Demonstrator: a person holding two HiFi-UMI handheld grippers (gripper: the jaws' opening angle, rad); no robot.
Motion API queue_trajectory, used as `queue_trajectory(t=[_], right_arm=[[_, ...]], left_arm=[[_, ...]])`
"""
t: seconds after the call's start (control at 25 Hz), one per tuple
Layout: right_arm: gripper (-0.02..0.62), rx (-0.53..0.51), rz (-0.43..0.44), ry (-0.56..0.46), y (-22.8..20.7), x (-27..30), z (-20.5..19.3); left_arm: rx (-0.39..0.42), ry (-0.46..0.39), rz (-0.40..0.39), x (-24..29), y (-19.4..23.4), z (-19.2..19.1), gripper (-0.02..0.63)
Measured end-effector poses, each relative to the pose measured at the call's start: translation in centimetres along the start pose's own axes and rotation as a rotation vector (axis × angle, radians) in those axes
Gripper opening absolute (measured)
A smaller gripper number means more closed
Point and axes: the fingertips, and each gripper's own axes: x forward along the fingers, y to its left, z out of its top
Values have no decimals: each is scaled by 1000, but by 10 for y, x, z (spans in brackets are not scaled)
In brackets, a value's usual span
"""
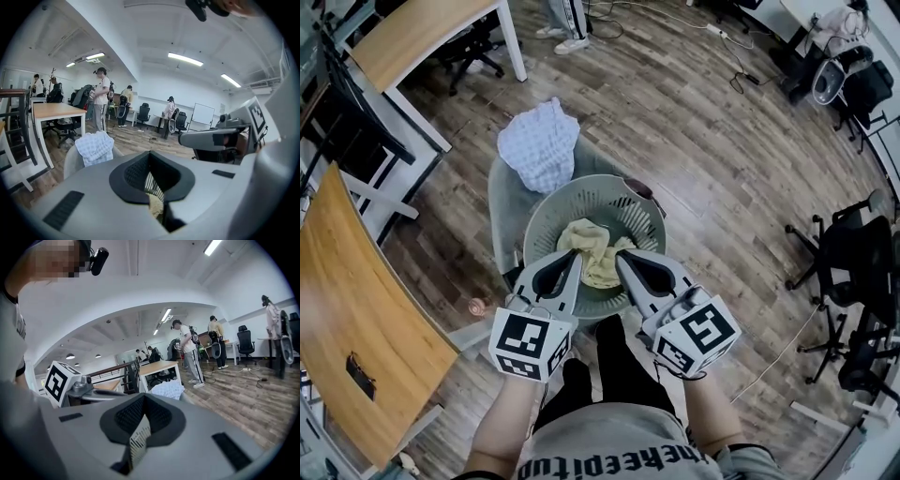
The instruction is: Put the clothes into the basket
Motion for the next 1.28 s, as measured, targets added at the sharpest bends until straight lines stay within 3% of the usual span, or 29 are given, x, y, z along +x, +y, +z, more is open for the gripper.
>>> queue_trajectory(t=[0.56, 1.28], right_arm=[[9, -62, -16, -53, 39, -22, 18], [9, -134, -36, -130, 81, -52, 44]], left_arm=[[81, -88, -60, -42, -28, 34, 14], [129, -204, -129, -89, -63, 64, 14]])
